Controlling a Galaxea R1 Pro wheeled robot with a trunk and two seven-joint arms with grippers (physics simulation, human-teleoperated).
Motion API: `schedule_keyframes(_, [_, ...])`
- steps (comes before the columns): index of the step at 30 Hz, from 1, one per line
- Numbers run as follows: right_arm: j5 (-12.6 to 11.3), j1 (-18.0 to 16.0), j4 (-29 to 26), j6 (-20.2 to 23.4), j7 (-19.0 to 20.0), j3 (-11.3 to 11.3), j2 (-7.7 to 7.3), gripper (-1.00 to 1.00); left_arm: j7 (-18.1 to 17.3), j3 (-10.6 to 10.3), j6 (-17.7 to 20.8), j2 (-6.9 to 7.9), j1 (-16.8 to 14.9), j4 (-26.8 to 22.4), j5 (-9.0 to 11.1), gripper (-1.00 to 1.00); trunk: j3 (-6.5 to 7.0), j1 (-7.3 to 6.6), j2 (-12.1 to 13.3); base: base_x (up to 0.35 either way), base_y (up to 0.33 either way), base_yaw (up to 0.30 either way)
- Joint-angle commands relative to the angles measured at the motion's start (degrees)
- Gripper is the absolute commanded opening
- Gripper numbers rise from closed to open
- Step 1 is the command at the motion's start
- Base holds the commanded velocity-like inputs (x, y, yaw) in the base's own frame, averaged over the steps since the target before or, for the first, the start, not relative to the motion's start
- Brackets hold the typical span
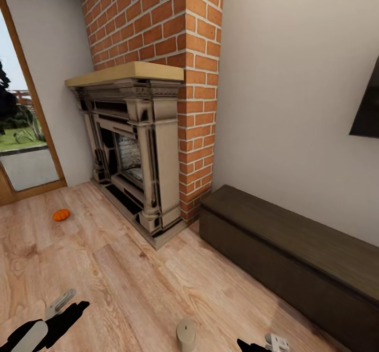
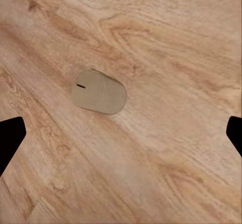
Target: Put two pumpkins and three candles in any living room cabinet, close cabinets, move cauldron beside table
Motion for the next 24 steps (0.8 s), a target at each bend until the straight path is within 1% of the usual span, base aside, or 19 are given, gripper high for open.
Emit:
schedule_keyframes(1, [-0.61, -0.03, -0.03, -0.46, 0.08, 0.48, -0.08, 1.0, 0.51, -0.31, 0.01, 0.06, -0.02, -0.12, 0.61, 1.0, -0.06, -0.01, -0.03, 0.019, 0.0, 0.04])
schedule_keyframes(9, [-0.52, -0.03, 0.02, -1.85, 0.08, 0.48, -0.1, 1.0, 0.51, -0.29, 0.01, 0.02, -0.02, -0.12, 0.68, 1.0, -0.06, -0.01, -0.03, 0.004, 0.0, 0.009])
schedule_keyframes(21, [-0.54, -0.03, 0.08, -1.94, 0.11, 0.48, -0.12, 1.0, 0.51, -0.28, 0.01, 0.01, -0.02, -0.12, 0.68, 1.0, -0.06, -0.01, -0.03, 0.0, 0.0, 0.0])
schedule_keyframes(24, [-0.57, -0.03, 0.04, -1.94, 0.14, 0.48, -0.12, 1.0, 0.51, -0.26, 0.01, 0.02, -0.02, -0.12, 0.68, 1.0, -0.06, -0.01, -0.03, 0.098, 0.054, 0.0])
